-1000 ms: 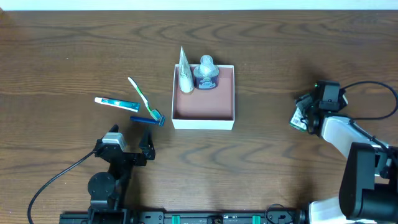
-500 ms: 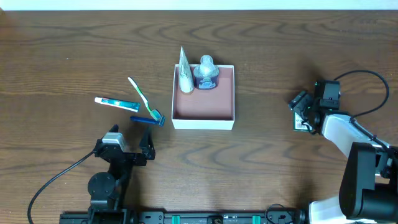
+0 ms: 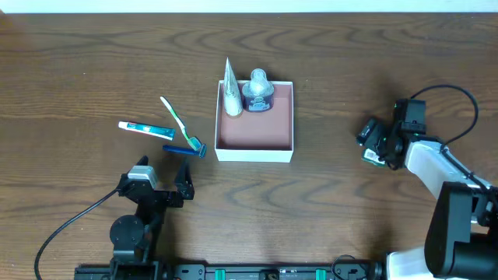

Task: Pack container
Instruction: 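Grasp the soap box with the right gripper and lift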

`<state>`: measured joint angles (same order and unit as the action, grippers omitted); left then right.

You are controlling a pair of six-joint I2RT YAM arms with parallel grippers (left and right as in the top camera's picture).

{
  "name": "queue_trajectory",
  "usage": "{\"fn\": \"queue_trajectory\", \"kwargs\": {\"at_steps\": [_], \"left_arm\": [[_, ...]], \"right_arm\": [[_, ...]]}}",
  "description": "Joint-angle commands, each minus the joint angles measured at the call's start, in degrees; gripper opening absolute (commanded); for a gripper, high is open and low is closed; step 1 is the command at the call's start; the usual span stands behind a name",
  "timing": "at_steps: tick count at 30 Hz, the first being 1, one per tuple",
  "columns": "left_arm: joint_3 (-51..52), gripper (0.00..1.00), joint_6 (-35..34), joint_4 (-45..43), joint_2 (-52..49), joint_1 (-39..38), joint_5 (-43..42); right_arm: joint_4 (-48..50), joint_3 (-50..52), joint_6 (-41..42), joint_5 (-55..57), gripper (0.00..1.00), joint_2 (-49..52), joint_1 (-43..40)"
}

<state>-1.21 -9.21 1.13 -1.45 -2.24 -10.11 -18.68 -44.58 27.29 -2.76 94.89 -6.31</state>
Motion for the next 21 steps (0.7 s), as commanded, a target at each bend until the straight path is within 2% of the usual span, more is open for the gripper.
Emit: {"fn": "queue_trajectory", "kwargs": {"at_steps": [1,7,8,16,21], "left_arm": [[0.98,0.98,-0.11,1.88,0.09,0.31,-0.39],[0.98,0.98,-0.11,1.88,0.09,0.28,-0.39],[0.98,0.98,-0.11,1.88,0.09,0.28,-0.39],[0.98,0.98,-0.09,1.88,0.09,0.31,-0.39],[0.98,0.98,-0.11,1.86,0.09,0.28,-0.39]], "right_arm": [[-5.25,4.94,1.36,-6.56,0.84,5.03,0.00],[-6.91,4.94,1.36,-6.71,0.69,5.03,0.00],[-7.08,4.94,1.36,-6.71,0.64,5.03,0.00],[-4.24,4.94,1.36,-6.49,0.51,5.03,0.00],[-1.03,4.94,1.20,-6.23,0.49,5.03,-0.02]]}}
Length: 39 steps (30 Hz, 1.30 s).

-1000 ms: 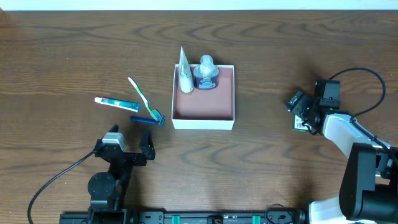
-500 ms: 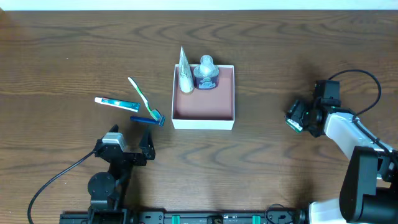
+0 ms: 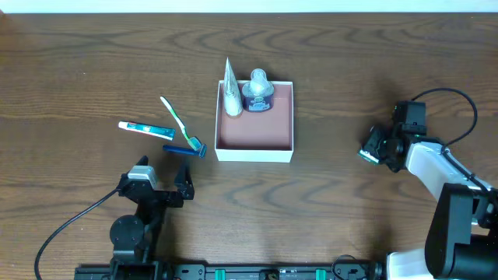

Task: Pack container
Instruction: 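Grasp the soap box with the right gripper and lift, then carry the soap box into the box and lay it flat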

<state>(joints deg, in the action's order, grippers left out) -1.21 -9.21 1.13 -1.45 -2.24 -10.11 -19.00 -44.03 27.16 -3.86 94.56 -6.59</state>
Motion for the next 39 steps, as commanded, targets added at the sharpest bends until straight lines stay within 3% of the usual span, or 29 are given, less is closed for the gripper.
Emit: {"fn": "queue_trajectory", "kwargs": {"at_steps": [1,7,16,22,30,39], "left_arm": [[0.98,0.98,-0.11,1.88,0.09,0.31,-0.39],[0.98,0.98,-0.09,1.88,0.09,0.31,-0.39],[0.98,0.98,-0.11,1.88,0.09,0.31,-0.39],[0.98,0.98,-0.11,1.88,0.09,0.31,-0.39],[0.98,0.98,-0.11,1.88,0.09,0.31,-0.39],[0.98,0.98,-0.11,1.86,0.09,0.31,-0.39]], "right_arm": [[0.35,4.39,0.72,-5.18,0.49,5.35,0.26],[3.52,4.09,-0.72,-6.80,0.50,5.29,0.26],[7.65,-1.84,-9.68,-30.53,0.53,3.82,0.63],[7.93,-8.17,-10.05,-40.46,0.54,1.44,4.04],[8.07,-18.25,-8.74,-39.17,0.56,-1.03,15.10],[8.28,-21.27,-7.13,-21.00,0.59,-0.90,26.36]]}}
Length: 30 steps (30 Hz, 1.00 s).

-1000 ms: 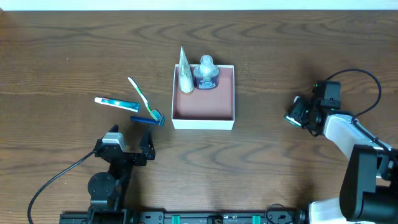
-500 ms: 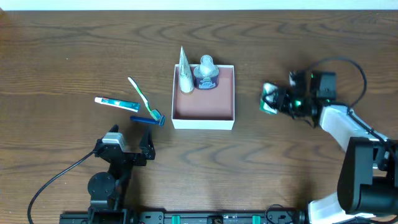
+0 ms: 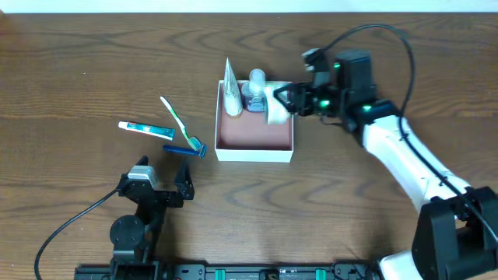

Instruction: Pack container

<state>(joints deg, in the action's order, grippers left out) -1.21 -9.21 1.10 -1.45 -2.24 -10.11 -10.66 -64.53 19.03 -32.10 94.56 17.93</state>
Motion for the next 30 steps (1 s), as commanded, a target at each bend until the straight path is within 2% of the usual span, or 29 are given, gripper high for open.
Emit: {"fn": "queue_trajectory", "kwargs": {"at_steps": [1,16,22,27,30], "left_arm": [[0.98,0.98,-0.11,1.90,0.09,0.31,-0.39],[0.98,0.98,-0.11,1.88,0.09,0.31,-0.39],[0.98,0.98,-0.09,1.88,0.09,0.28,-0.39],[0.98,0.98,-0.11,1.88,0.09,0.28,-0.39],[0.98,0.98,-0.11,1.88,0.09,0.28,-0.39]], "right_arm": [[-0.11,-0.76,1.44,7.96,0.59,-0.87,2.19],[-1.92,-0.83,1.97,7.69,0.60,-1.51,1.66],[-9.60,-0.96,-0.31,3.26,0.60,-4.61,0.35],[-16.35,-0.96,-0.59,10.29,0.63,-6.95,-1.27],[-18.10,-0.96,-0.11,10.62,0.64,-8.57,-4.13]]}}
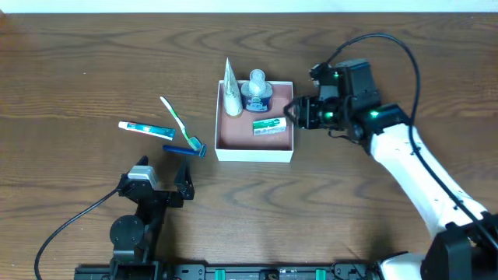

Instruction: Pack container

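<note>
The white box [218, 132] with a reddish floor stands at the table's middle. An upright white tube [231, 95] and a blue-grey bottle [257, 92] stand at its far end. A green-and-white pack [269, 124] lies flat on the floor by the right wall. My right gripper [293, 112] hovers just outside that right wall, open and holding nothing. To the left of the box lie a small toothpaste tube [145, 128], a green toothbrush [177, 118] and a blue razor [187, 148]. My left gripper [163, 169] rests open near the front edge, below the razor.
The right arm's white link [412, 167] runs from the front right corner diagonally toward the box, with a black cable [405, 50] looping above it. The left arm's base [128, 233] sits at the front left.
The right gripper held a pale pack over the box's right side. Now that pack lies on the box floor, and the gripper is open and a little further right, outside the wall.
At first the right gripper was low at the far right of the table, around a small green-and-white thing. Later it held the pack above the box. Now the pack lies in the box and the gripper is open. The left arm never moved.
</note>
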`<state>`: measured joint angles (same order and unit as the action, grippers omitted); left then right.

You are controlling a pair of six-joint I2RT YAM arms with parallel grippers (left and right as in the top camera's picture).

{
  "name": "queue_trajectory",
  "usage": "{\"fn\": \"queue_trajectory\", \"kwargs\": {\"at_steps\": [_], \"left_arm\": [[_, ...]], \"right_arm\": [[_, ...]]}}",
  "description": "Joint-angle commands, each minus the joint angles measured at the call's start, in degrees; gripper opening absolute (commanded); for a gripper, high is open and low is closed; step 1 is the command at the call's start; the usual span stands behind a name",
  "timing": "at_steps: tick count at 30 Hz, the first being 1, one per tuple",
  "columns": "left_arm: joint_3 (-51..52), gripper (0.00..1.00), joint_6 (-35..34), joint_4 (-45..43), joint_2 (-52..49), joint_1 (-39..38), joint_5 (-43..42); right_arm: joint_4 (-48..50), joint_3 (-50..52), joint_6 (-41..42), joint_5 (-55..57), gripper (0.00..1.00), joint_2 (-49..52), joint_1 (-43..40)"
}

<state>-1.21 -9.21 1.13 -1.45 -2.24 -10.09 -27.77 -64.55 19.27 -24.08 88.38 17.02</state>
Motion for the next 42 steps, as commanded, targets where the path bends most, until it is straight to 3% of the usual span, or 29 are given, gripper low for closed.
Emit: {"fn": "queue_trajectory", "kwargs": {"at_steps": [1,5,14,26,32,36,42], "left_arm": [[0.98,0.98,-0.11,1.86,0.09,0.28,-0.42],[0.98,0.98,-0.11,1.86,0.09,0.31,-0.42],[0.98,0.98,-0.07,1.86,0.09,0.31,0.70],[-2.54,0.98,-2.16,1.95,0.07,0.31,-2.97],[-16.87,0.98,-1.70,13.64,-6.56,0.31,0.07],[-32.61,0.98,-1.57,25.81,-19.21,0.31,5.42],[-55.65,0.98,-1.57,38.34,-40.57,0.31,3.85]], "right_arm": [[-1.77,-0.94,0.31,3.15,0.65,-3.19,-4.57],[-6.27,-0.94,4.55,8.57,0.70,-6.01,-11.19],[-16.09,-0.92,6.86,21.99,0.99,-6.62,-25.88],[-19.80,-0.92,6.84,24.72,0.99,-6.62,-33.24],[-19.82,-0.92,6.84,24.72,0.99,-6.62,-33.24],[-19.82,-0.92,6.84,24.72,0.99,-6.62,-33.24],[-19.82,-0.92,6.84,24.72,0.99,-6.62,-33.24]]}}
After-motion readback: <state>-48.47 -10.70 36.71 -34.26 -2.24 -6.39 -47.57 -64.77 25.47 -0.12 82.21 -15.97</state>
